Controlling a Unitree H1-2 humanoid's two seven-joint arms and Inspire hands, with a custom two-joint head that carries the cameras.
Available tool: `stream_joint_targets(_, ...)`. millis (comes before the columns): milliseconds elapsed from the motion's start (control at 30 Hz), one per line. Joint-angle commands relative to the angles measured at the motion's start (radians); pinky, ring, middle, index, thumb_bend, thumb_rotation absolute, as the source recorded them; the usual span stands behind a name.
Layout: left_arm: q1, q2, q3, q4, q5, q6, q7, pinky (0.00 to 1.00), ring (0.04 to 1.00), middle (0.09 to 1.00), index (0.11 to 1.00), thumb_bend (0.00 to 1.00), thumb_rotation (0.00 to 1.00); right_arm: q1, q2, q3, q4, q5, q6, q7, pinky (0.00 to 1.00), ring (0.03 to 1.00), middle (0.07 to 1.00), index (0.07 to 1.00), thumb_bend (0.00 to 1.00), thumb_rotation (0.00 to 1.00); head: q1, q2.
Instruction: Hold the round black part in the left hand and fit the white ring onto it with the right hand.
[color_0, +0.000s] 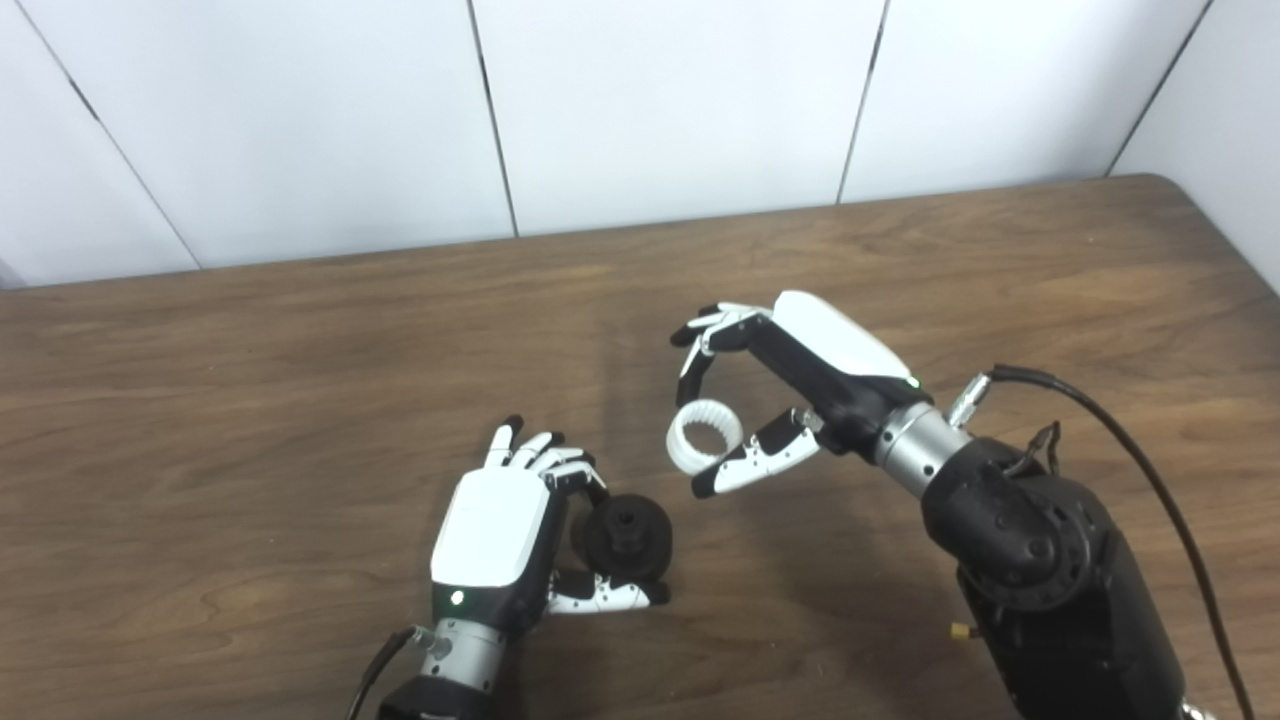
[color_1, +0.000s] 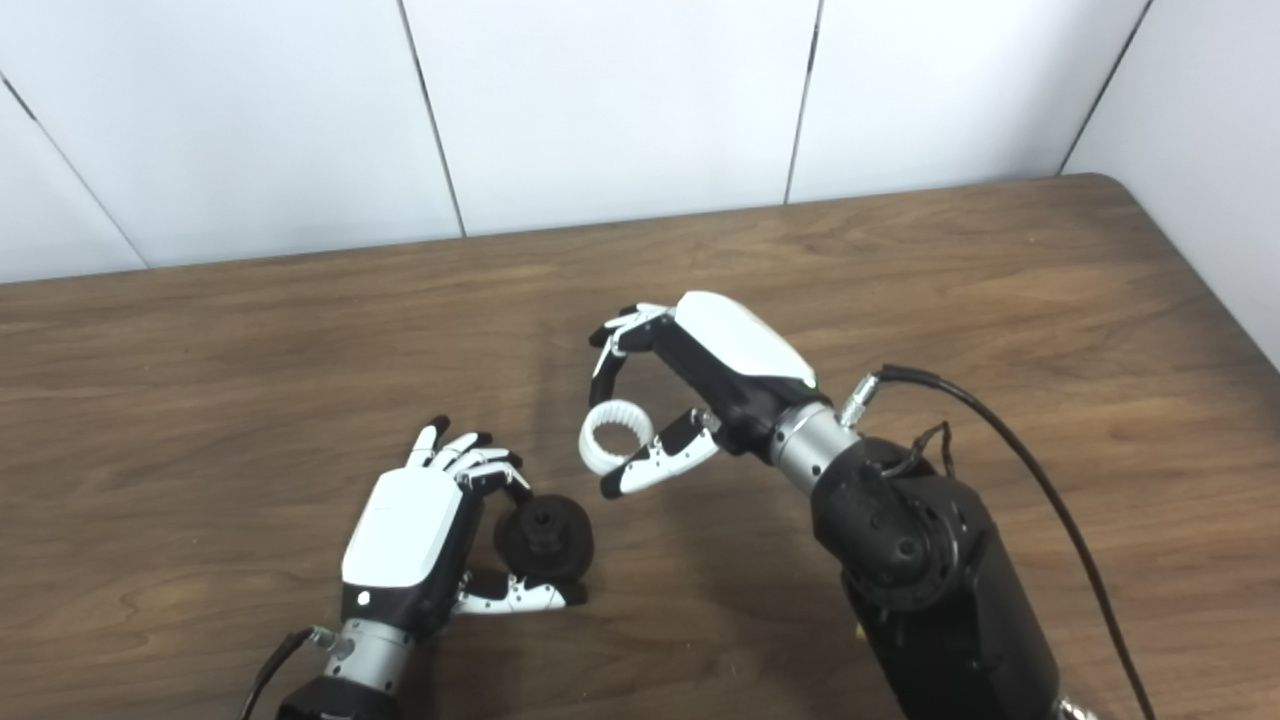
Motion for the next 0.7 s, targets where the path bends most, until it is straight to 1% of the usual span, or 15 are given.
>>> stream_joint_targets(0, -0.005, -0.007, -0.016, 0.015, 0.018, 0.004, -0.021, 1.00, 0.872, 0.756, 0.483, 0.52, 0.06, -0.012, 0.006, 0.007, -0.032, -0.006, -0.005, -0.006, 0.96, 0.916, 0.817, 0.484, 0.52, 0.13, -0.001, 0.001)
stream_joint_targets(167, -0.008, -0.010, -0.020, 0.025, 0.013, 0.002, -0.004, 1.00, 0.871, 0.754, 0.483, 0.52, 0.06, -0.002, 0.022, 0.028, -0.027, -0.007, -0.005, 0.000, 0.99, 0.930, 0.820, 0.484, 0.52, 0.13, 0.002, 0.003)
stream_joint_targets(267, -0.010, -0.011, -0.024, 0.028, 0.015, 0.003, 0.004, 1.00, 0.869, 0.751, 0.483, 0.52, 0.06, 0.000, 0.034, 0.042, -0.019, -0.006, -0.009, -0.009, 0.98, 0.931, 0.821, 0.484, 0.52, 0.13, 0.004, 0.005)
stream_joint_targets(467, -0.011, -0.018, -0.032, 0.023, 0.022, 0.016, -0.005, 1.00, 0.870, 0.751, 0.484, 0.52, 0.06, 0.005, 0.054, 0.075, 0.005, -0.017, -0.018, -0.019, 0.99, 0.926, 0.819, 0.485, 0.52, 0.13, 0.012, 0.009)
stream_joint_targets(667, -0.012, -0.022, -0.039, 0.019, 0.027, 0.024, -0.006, 1.00, 0.869, 0.750, 0.484, 0.52, 0.05, 0.019, 0.070, 0.097, 0.047, -0.003, -0.035, -0.051, 1.00, 0.930, 0.817, 0.484, 0.52, 0.13, 0.015, 0.015)
